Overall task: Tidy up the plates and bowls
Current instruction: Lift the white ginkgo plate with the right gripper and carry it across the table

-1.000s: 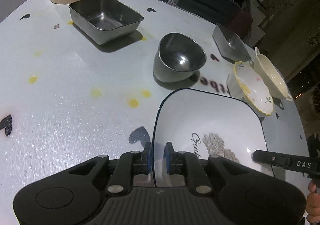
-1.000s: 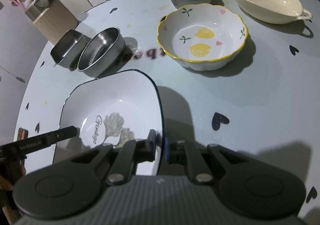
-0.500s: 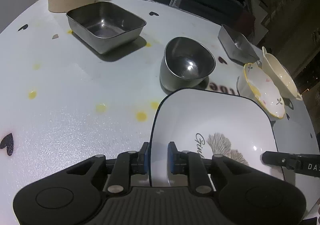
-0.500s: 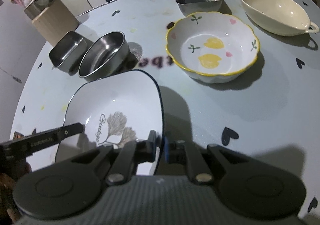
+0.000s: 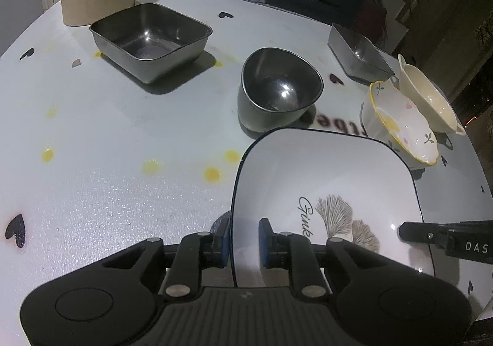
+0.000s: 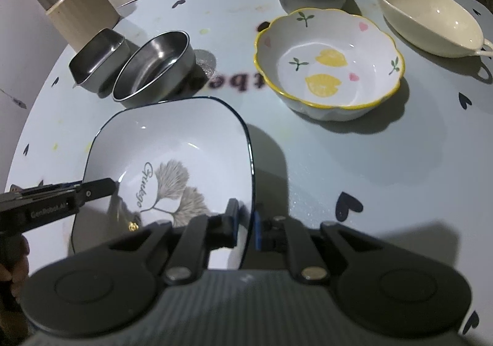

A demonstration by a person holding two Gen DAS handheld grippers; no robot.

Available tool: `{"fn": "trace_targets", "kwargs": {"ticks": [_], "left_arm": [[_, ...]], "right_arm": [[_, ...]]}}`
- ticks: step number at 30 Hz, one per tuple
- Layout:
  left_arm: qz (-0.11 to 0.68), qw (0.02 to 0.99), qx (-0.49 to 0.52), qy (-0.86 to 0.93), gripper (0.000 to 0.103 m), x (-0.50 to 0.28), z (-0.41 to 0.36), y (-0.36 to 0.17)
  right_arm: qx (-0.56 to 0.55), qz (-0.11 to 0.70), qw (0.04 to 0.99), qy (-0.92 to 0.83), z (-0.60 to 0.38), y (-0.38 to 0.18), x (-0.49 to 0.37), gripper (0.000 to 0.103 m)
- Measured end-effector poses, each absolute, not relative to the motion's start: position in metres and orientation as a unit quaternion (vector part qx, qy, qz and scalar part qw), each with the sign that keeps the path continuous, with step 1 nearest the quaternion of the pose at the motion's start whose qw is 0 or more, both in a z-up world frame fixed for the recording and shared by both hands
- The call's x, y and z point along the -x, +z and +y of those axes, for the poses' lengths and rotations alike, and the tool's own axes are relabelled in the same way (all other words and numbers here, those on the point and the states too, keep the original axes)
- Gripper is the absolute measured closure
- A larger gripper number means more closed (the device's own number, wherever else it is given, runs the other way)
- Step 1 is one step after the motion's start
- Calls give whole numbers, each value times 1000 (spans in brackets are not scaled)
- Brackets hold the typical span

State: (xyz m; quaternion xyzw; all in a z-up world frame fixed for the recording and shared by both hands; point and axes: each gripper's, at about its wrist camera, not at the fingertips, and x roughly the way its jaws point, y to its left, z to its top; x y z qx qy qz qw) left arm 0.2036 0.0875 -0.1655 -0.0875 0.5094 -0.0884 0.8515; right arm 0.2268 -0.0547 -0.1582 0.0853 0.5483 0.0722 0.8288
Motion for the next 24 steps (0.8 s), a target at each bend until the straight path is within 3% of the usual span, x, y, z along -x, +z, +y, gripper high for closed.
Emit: {"fn": "trace_targets", "kwargs": {"ticks": [24], "left_arm": [[542,833,74,-85,82,-193,94,-155]], "right_arm": [[-59,571,817,60,-47,-162,-225,85]]}}
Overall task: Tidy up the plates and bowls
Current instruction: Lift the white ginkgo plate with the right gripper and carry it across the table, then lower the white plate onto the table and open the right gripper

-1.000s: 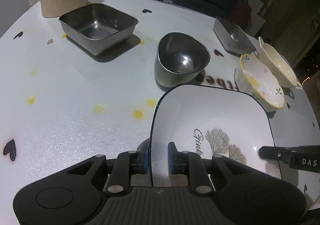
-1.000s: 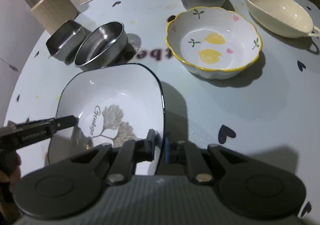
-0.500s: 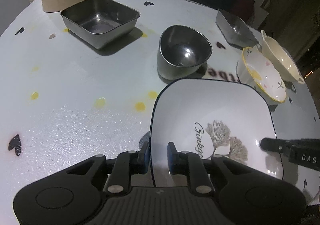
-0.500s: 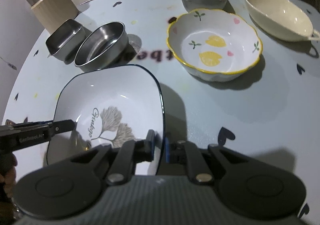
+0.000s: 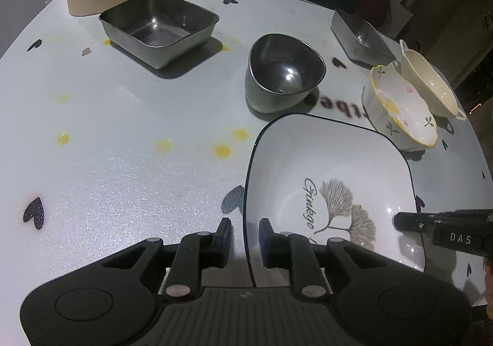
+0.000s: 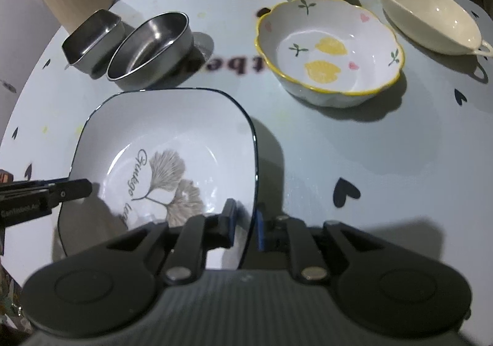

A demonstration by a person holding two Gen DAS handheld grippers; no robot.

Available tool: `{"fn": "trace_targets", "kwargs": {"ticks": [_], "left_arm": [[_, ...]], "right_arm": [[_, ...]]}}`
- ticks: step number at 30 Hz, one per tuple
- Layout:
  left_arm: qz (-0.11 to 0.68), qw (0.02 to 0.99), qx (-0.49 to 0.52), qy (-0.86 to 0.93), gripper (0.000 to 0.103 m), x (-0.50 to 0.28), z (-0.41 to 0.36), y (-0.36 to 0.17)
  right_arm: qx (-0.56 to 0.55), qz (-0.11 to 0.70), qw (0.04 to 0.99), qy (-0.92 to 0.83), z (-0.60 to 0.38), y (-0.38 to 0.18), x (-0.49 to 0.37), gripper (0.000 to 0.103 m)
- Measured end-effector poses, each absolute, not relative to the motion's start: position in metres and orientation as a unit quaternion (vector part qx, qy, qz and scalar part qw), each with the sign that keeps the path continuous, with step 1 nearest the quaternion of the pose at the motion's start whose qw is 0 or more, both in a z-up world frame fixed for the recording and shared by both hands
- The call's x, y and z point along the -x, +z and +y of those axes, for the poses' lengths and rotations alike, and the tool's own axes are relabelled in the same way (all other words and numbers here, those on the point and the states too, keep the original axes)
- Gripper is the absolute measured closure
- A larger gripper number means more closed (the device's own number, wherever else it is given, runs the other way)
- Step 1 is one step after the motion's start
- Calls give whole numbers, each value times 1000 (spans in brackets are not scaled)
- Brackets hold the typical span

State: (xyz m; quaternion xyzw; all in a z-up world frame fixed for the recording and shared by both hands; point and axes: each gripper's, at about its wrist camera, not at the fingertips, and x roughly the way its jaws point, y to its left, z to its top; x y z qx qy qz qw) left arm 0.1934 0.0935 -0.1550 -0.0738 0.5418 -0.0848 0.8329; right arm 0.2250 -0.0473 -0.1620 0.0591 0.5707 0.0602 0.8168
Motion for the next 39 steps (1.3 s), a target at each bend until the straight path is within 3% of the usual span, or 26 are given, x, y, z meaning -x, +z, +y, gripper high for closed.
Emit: {"fn": "trace_targets", "kwargs": {"ticks": [11,27,30,35,37,39], "left_arm": [[542,833,65,-91,88,-191,89,-154],[541,834,59,-92,84,-192,89,-154],[543,834,53,-87,69,-192,90,-154],[538,837,48,-81,20,-188,93,-153],[535,840,42,-83,12,-185,93,-152],[532,842,41,-82,6,-182,93,-150]], "right_arm": [[-50,559,824,73,-47,-162,-228,87],[-58,564,819,82,-46,-166,-223,82],[-67,557,823,88,-48,-165,-220,73],[-84,538,832,105,-57,-160,-212,45],[-90,531,836,111,-60,-159,-209,38],[-88,528,837,114,-62,-159,-206,23]]}}
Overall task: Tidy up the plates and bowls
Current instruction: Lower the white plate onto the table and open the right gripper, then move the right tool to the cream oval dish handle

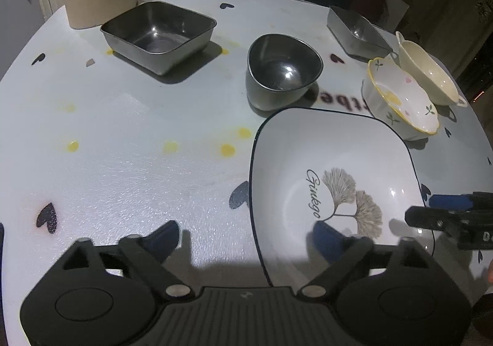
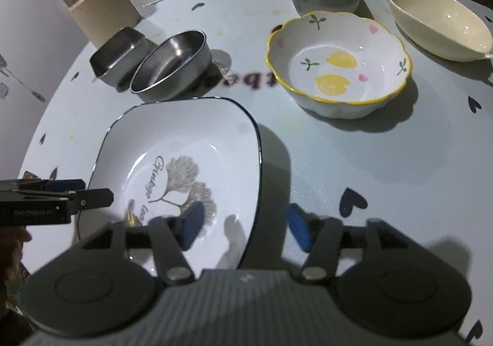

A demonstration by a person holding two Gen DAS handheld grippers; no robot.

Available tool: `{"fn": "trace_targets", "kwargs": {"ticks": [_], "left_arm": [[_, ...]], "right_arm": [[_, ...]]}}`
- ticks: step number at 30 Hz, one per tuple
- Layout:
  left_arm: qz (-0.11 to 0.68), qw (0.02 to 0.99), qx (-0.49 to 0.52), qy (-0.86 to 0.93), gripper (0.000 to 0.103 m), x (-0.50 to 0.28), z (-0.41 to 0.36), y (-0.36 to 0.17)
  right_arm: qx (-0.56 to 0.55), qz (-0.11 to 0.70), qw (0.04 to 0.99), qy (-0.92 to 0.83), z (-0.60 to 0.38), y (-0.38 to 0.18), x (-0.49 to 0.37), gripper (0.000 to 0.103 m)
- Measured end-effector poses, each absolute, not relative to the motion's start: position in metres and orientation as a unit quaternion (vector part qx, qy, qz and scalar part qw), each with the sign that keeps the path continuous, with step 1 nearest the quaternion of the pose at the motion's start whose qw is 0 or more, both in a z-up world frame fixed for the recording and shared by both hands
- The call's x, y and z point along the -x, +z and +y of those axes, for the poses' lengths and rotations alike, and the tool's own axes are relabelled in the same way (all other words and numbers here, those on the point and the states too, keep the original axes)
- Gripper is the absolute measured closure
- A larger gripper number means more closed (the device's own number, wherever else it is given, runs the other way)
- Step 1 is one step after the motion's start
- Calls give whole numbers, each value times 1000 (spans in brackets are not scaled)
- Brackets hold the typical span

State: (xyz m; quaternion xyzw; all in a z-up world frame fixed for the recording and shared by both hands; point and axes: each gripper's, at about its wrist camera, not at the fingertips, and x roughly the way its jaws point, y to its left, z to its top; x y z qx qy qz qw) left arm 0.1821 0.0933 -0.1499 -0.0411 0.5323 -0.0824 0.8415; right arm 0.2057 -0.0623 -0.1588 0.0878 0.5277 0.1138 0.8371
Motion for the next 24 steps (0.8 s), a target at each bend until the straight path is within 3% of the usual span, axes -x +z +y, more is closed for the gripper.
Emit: {"fn": "trace_targets", "kwargs": {"ticks": [3,6,16,24], "left_arm": [[527,845,30,-83,3,-177,92,-146],[517,852,4,-82,1,-171,88,-140],[464,883,22,-74,0,-171,80,-104],[408,907,35,-98,0,-182,42,-73]], "right_arm": [[-82,522,840,121,-64,-159,-201,7],[-80,511,846,127,-67,-157,-194,0],[-92,468,868,138,-97,-134,-179,0],[-103,386,910,108,-147,-99,-169,0]]}}
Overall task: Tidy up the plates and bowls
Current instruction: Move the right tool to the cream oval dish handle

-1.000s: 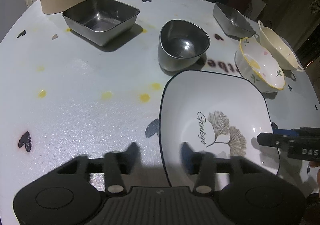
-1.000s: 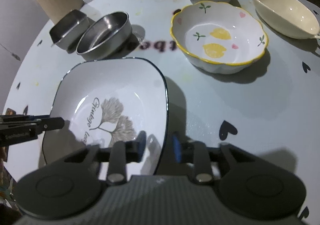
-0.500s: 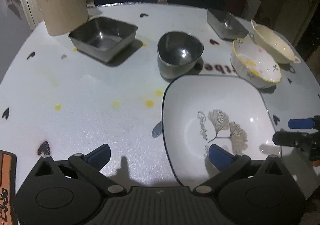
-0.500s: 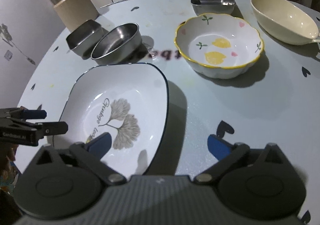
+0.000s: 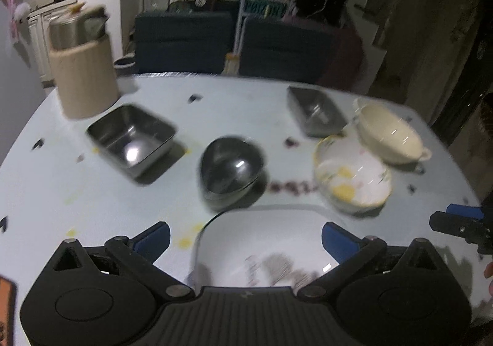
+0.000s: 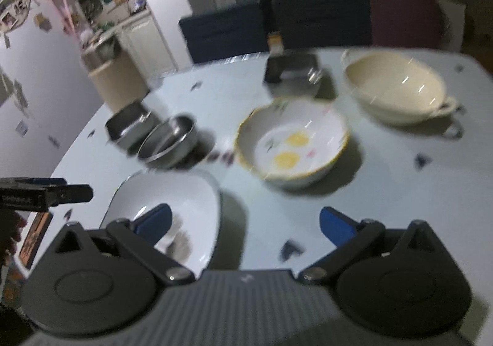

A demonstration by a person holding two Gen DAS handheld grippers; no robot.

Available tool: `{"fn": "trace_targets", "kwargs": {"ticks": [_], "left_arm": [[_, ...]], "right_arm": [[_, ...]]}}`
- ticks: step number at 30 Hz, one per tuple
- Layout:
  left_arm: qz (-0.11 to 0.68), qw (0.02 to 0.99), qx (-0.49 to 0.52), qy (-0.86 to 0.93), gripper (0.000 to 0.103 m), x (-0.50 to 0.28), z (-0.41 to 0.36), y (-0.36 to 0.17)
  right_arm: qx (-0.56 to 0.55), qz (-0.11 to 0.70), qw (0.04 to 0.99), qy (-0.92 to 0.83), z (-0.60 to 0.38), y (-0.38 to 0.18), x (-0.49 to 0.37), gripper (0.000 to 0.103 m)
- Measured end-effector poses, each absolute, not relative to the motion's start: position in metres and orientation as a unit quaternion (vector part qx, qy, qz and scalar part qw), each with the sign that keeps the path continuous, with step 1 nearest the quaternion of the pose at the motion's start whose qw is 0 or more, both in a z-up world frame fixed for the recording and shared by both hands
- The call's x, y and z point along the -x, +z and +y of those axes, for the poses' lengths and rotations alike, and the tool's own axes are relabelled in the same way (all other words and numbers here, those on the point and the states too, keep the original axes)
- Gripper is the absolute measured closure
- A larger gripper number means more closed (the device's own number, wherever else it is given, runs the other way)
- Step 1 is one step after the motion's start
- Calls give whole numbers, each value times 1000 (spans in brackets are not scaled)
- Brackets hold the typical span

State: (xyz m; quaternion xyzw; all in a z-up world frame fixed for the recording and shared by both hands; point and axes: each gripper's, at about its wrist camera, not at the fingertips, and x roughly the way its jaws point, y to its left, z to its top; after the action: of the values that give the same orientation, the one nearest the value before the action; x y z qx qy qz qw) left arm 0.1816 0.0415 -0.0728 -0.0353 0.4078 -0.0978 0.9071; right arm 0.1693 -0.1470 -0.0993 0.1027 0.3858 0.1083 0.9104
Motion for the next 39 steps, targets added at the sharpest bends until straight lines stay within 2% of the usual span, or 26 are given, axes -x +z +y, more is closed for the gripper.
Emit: {"fn": "trace_targets", "kwargs": {"ticks": [10,17,19,24,27,30,32,37,39], "left_arm": [[331,930,36,-155,0,-204,-29,-52],[301,934,41,-188,0,-238,-82,-52],[299,932,40,-202,0,-252,-97,-55],[306,924,43,-227,5,-289,-131,-66],[310,920,29,-239,13,-311,-153,-69],[311,917,20,-248,18,-332,-168,-72],[312,917,10,-250,25,-343,-176,-73],[320,915,5,-246,31,-373,-188,-78],[325,914,4,-244,34,-382,-193,-82]], "right_arm": [[-128,331,934,25,-240,-72,-165,0],[-204,301,931,-20,-320,-80,-174,2],[-234,292,927,-27,-341,-89,-182,7],[-309,281,908,-44,-373,-125,-210,31],[-370,268,888,-62,-386,-146,-226,36],[-422,256,867,-62,-393,-165,-243,37],[-437,254,861,-62,-391,-173,-256,41],[-443,257,855,-80,-388,-185,-277,64],[-449,267,849,-84,-391,-189,-280,83]]}}
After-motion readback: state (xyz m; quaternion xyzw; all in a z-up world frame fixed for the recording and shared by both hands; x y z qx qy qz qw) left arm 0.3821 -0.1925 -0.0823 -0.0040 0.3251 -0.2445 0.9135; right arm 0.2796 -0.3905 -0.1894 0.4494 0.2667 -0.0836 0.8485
